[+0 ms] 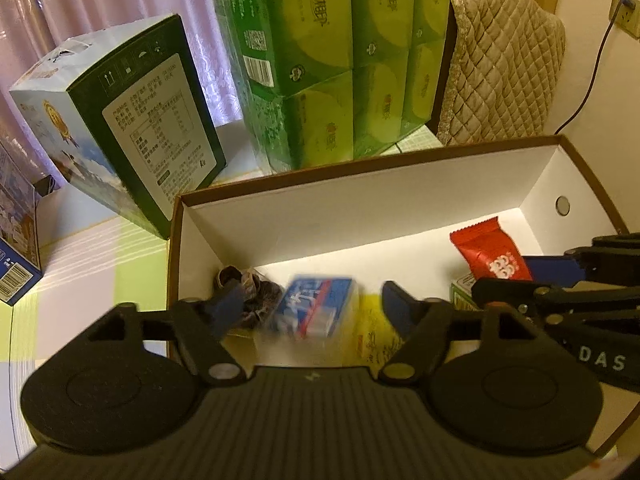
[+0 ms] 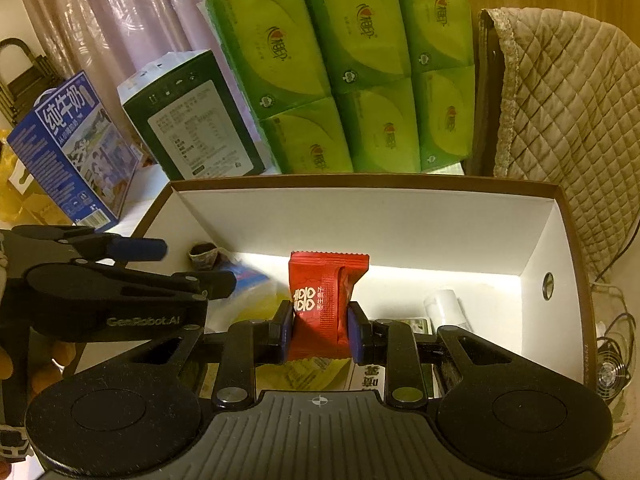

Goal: Organize objects
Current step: 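Open the left tool to drop the floss-pick box while the right tool releases the candy into the box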

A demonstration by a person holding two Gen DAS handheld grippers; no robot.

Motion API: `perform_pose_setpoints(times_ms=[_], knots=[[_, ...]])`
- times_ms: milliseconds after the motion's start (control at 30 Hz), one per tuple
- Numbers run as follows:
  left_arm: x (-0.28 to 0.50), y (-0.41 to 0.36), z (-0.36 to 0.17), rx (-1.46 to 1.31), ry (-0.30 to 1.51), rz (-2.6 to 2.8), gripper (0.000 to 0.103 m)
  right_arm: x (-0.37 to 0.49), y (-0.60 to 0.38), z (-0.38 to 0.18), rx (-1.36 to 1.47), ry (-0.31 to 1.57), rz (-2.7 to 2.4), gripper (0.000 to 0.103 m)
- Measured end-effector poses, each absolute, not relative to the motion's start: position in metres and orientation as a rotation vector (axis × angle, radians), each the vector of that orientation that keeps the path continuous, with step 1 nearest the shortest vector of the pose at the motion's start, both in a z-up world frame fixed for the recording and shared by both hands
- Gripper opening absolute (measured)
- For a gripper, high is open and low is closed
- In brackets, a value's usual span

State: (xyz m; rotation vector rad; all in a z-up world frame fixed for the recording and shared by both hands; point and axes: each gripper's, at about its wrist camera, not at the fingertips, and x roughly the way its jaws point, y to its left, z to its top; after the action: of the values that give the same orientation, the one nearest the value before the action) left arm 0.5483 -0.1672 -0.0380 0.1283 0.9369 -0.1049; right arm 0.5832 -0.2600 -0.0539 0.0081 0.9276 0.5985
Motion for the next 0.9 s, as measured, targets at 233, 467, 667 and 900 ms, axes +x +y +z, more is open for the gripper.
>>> perform_pose_setpoints(times_ms=[233,467,667,900], knots=[[0.545,-0.159,-0.031,0.121,0.931,-0.087,0.084,0.588,-0.256,-0.056,0.011,0.934,0.604,0.025],[0.539,-0.149,-0.026,0.108,0.929,-0.063,0.089,0.595,-0.249,-0.058,0.021,0.931,0.601,0.025],[0.527,-0.141,-0.017,0.091,0.901,-0.048,0.097,0.601,-0.243,-0.057,0.064,0.896,0.62,0.05],[0.51,-0.132,-0.008,0.071,0.885,-0.016,0.1,0.589,-0.249,-0.052,0.048,0.88,0.62,0.063]])
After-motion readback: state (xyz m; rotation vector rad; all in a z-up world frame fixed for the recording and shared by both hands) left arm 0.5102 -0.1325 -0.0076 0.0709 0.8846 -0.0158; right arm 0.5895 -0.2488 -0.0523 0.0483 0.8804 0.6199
